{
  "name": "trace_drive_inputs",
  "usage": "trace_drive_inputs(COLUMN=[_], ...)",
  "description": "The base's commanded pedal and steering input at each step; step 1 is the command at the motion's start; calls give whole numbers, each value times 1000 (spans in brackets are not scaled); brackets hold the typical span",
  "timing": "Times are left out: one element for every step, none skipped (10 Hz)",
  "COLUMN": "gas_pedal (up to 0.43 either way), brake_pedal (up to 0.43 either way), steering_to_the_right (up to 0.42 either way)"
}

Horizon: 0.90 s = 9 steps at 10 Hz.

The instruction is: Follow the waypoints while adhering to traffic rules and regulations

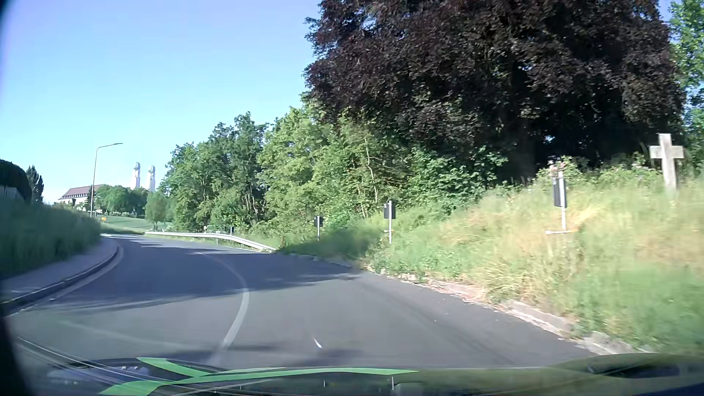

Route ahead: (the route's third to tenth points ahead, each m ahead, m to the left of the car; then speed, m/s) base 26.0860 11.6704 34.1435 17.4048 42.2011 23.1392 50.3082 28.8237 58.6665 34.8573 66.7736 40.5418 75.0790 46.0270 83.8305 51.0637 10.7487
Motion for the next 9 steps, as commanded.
trace_drive_inputs(gas_pedal=[287,287,299,299,299,319,319,319,319], brake_pedal=[0,0,0,0,0,0,0,0,0], steering_to_the_right=[-138,-138,-138,-138,-138,-138,-137,-136,-134])
